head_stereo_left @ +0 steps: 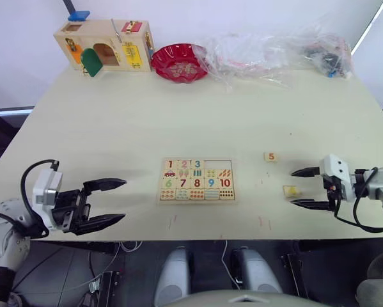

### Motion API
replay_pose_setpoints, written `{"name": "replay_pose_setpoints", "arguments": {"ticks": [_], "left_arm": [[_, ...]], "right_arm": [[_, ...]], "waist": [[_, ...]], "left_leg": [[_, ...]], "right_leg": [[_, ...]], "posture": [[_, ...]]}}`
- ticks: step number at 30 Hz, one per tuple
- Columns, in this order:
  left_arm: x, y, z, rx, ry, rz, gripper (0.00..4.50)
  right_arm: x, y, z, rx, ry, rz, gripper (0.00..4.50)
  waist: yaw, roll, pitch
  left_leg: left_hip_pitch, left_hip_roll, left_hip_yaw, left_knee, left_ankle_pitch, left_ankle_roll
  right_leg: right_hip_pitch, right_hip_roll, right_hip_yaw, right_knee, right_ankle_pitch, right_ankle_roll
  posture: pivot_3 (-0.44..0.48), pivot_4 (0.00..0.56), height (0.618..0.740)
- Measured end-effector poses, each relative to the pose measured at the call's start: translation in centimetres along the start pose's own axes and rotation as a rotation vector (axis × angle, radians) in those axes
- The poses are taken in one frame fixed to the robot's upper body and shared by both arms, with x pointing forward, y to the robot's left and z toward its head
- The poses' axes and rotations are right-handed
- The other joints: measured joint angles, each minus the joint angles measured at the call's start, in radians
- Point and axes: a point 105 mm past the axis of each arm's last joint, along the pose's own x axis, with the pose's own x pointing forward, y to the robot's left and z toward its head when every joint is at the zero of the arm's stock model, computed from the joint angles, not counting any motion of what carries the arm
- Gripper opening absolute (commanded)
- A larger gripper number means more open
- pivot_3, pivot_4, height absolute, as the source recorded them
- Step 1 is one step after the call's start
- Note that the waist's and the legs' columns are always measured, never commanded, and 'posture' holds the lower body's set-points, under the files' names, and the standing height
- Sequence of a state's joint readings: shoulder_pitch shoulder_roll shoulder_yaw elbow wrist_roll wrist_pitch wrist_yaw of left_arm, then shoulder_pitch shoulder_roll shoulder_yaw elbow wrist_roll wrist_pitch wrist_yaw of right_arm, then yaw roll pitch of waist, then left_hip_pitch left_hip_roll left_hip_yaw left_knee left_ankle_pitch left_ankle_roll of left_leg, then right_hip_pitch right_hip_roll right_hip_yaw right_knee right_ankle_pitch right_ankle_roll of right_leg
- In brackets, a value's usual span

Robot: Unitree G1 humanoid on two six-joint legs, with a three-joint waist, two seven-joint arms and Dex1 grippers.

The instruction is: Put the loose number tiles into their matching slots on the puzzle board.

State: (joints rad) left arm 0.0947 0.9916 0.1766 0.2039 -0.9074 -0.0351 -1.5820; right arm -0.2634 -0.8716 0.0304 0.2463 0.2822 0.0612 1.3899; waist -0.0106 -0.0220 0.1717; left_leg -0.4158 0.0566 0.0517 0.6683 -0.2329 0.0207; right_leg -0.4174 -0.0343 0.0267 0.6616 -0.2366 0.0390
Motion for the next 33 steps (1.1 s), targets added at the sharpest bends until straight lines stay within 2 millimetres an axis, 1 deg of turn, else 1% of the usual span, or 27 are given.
{"name": "replay_pose_setpoints", "arguments": {"ticks": [1,4,6,17,33], "left_arm": [[-0.05,0.08,-0.27,-0.006,0.002,0.004,4.44],[0.05,0.13,-0.55,-0.005,0.005,0.0,4.5],[-0.01,0.28,-0.56,0.002,0.003,0.006,4.5],[0.11,0.38,-0.6,0.0,-0.01,0.001,4.5],[0.06,0.74,-0.26,0.021,-0.013,0.005,4.5]], "right_arm": [[0.0,0.0,-0.03,0.0,0.002,0.0,4.5],[-0.02,0.0,-0.13,0.003,0.005,0.0,3.72],[-0.04,0.0,-0.21,0.004,0.007,0.0,2.81],[-0.12,0.04,-0.91,-0.041,0.041,-0.002,2.81],[-0.08,0.05,-0.97,-0.06,0.042,-0.002,2.81]], "waist": [[0.0,0.0,0.0],[0.001,0.0,0.0],[0.001,0.0,0.0],[0.0,0.0,0.0],[0.0,0.0,0.0]], "left_leg": [[0.0,0.0,0.0,0.0,0.0,0.0],[0.0,0.0,0.0,0.0,0.0,0.0],[0.0,0.0,0.0,0.0,0.0,0.0],[0.0,0.0,0.0,0.0,0.0,0.0],[0.0,0.0,0.0,0.0,0.0,0.0]], "right_leg": [[0.0,0.0,0.0,0.0,0.0,0.0],[0.0,0.0,0.0,0.0,0.0,0.0],[0.0,0.0,0.0,0.0,0.0,0.0],[0.0,0.0,0.0,0.0,0.0,0.0],[0.0,0.0,0.0,0.0,0.0,0.0]], "posture": [[0.0,0.15,0.74],[0.0,0.15,0.74],[0.0,0.15,0.74],[0.0,0.15,0.74],[0.0,0.15,0.74]]}}
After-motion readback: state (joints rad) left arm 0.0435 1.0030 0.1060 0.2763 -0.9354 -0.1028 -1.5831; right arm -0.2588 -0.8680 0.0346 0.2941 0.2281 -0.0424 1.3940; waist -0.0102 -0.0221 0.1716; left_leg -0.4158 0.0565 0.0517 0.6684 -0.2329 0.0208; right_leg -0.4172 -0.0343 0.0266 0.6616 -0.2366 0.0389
